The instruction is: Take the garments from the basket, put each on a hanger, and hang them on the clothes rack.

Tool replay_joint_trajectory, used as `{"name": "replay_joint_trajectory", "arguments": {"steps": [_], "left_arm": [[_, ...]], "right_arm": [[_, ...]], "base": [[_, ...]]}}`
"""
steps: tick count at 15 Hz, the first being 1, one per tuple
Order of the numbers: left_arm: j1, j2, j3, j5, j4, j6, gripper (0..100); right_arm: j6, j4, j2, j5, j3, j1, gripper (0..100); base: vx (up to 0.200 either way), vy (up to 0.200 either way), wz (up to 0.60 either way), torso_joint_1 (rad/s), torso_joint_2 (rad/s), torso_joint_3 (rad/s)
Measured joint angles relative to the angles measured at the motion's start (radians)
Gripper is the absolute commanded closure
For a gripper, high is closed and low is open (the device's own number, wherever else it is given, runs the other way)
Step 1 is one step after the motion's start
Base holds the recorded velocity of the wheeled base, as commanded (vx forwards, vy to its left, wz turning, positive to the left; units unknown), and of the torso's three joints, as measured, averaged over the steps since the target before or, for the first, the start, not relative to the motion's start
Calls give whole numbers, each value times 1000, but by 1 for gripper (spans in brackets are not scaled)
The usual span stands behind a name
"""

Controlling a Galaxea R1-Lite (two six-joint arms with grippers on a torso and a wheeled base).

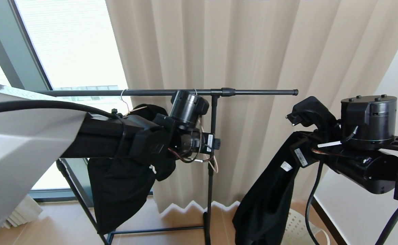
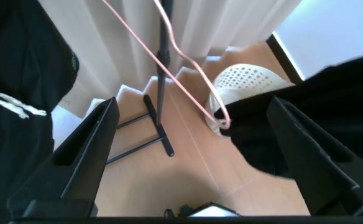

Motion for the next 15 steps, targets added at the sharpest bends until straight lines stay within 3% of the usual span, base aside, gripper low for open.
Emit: {"name": "replay_joint_trajectory", "arguments": {"steps": [3, 11, 15], "left_arm": [[3, 97, -141, 73, 50, -3, 0], [5, 280, -426, 136, 189, -38, 0], [8, 336, -470, 146, 211, -46, 0]], "right_arm": [[0, 0, 4, 0, -4, 2, 100], [0, 0, 5, 0, -5, 3, 100], [0, -1, 5, -1, -5, 4, 100]], "base": [[0, 0, 0, 0, 0, 0], [0, 0, 0, 0, 0, 0], [0, 0, 0, 0, 0, 0]]}}
